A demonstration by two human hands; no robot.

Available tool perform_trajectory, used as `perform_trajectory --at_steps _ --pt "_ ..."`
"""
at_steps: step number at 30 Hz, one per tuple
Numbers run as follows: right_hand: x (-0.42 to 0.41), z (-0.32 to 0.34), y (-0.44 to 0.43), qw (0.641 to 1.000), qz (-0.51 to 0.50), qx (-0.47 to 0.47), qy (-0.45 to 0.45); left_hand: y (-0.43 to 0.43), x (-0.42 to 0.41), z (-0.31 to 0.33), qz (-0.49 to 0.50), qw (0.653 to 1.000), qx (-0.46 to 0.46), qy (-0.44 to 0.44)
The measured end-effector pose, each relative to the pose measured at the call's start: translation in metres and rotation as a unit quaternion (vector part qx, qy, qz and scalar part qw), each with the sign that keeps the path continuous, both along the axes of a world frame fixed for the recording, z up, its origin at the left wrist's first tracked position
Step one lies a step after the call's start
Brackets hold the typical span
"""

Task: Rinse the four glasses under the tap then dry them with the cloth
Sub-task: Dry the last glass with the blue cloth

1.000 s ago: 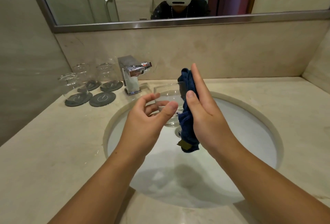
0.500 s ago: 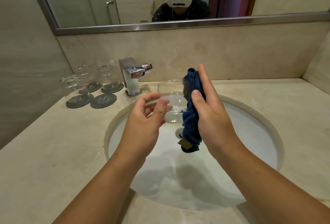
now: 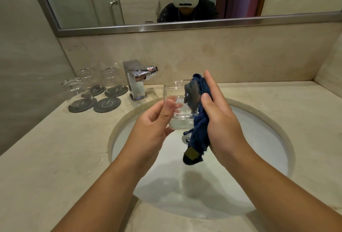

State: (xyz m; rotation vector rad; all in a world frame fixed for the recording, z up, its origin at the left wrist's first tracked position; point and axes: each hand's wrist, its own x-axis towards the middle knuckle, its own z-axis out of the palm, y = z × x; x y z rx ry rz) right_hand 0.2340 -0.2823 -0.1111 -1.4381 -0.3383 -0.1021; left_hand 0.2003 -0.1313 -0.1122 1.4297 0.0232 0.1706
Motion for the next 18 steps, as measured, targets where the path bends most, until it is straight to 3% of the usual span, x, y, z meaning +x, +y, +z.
perform_trajectory --at_steps 6,14,18 --pt "-0.001 0.0012 -0.0006 0.999 -0.014 -0.028 -0.025 0.001 0.0032 -0.0037 0.084 0.995 0.034 -0.032" --pt "-0.0031 0.0001 0.0019 0.995 -0.005 -0.088 -0.048 -0.0014 -0.0003 -0.0048 0.057 0.993 0.099 -0.002" --pt "-0.0024 0.0023 -0.0006 0.999 -0.003 -0.037 -0.027 0.0006 -0.0009 -0.0016 -0.003 1.0 0.027 0.005"
